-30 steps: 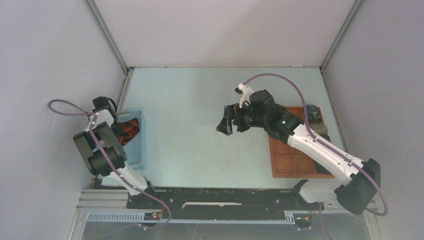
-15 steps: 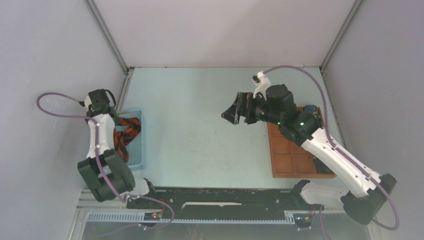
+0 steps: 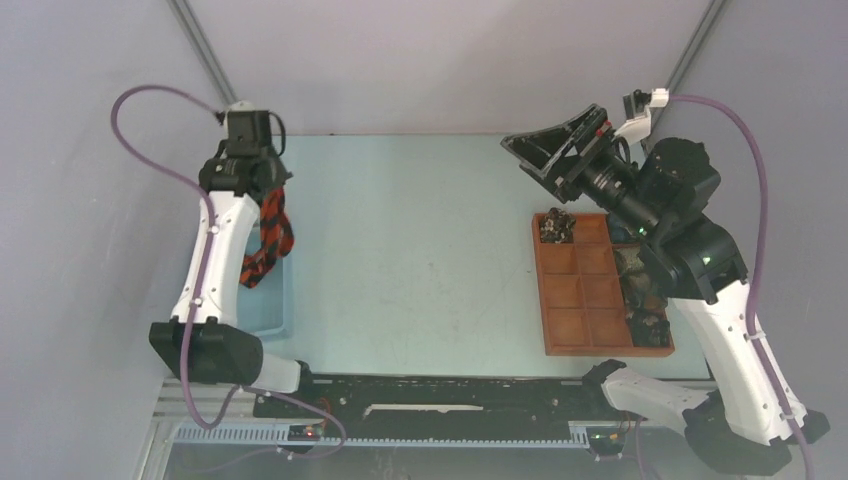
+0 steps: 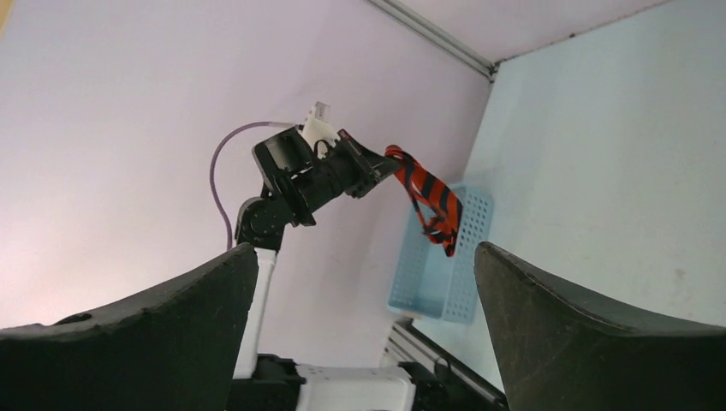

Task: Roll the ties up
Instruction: Pick up the tie from the bin, then place the tie at the center of the board.

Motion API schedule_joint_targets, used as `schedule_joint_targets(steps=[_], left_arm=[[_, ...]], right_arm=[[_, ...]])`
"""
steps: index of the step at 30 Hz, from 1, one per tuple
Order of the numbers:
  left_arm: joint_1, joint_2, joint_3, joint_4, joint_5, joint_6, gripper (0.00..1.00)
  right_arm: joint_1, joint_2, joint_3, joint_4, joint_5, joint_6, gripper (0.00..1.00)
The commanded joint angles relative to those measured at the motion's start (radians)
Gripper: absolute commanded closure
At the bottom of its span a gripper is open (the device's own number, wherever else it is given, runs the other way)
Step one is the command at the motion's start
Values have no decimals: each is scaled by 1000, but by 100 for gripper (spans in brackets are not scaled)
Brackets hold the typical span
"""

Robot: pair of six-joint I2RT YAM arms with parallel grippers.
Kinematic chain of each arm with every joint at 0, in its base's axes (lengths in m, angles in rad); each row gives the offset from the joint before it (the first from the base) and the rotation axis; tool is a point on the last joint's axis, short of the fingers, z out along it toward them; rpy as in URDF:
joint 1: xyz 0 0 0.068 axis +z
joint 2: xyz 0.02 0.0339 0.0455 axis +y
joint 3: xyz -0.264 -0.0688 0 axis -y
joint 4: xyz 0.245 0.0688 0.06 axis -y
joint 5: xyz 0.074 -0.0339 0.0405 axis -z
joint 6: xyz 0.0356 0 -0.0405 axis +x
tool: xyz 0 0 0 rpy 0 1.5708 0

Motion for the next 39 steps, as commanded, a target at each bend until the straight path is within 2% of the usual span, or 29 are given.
schedule_joint_targets(steps=[1, 9, 11, 13, 15, 18, 20, 24, 28, 32, 35, 39], left_arm=[[-160, 102, 255, -85, 20, 11, 100], [-332, 389, 843, -194, 140, 13, 100], [-359, 431, 974, -183, 207, 1, 100], [-389, 425, 1031, -113, 267, -1, 100], [-418, 364, 970, 35, 336, 4, 100], [-429, 253, 810, 308, 514, -27, 100], [-429, 215, 754, 372, 602, -54, 100], [-443, 173, 642, 389, 731, -24, 100], [-448, 82, 333, 402, 671, 33, 100], [-448, -4, -14, 483, 640, 41, 100], [-451, -31, -175, 486, 625, 60, 100], [-466, -49, -312, 442, 590, 80, 100]], right_arm=[[-65, 46, 71, -18, -114, 83, 0], [-180, 44, 18, 74, -272, 169, 1], [-205, 46, 21, 89, -302, 184, 1], [-221, 43, 21, 103, -324, 198, 1], [-233, 42, 18, 120, -343, 210, 1], [-239, 28, -2, 150, -364, 227, 1], [-239, 2, -37, 210, -369, 242, 1], [-248, -10, -54, 267, -391, 250, 1], [-261, -8, -91, 288, -419, 280, 3], [-271, -45, -96, 276, -387, 265, 2], [-273, -41, -99, 298, -395, 275, 2], [-252, -25, -115, 304, -403, 282, 3]])
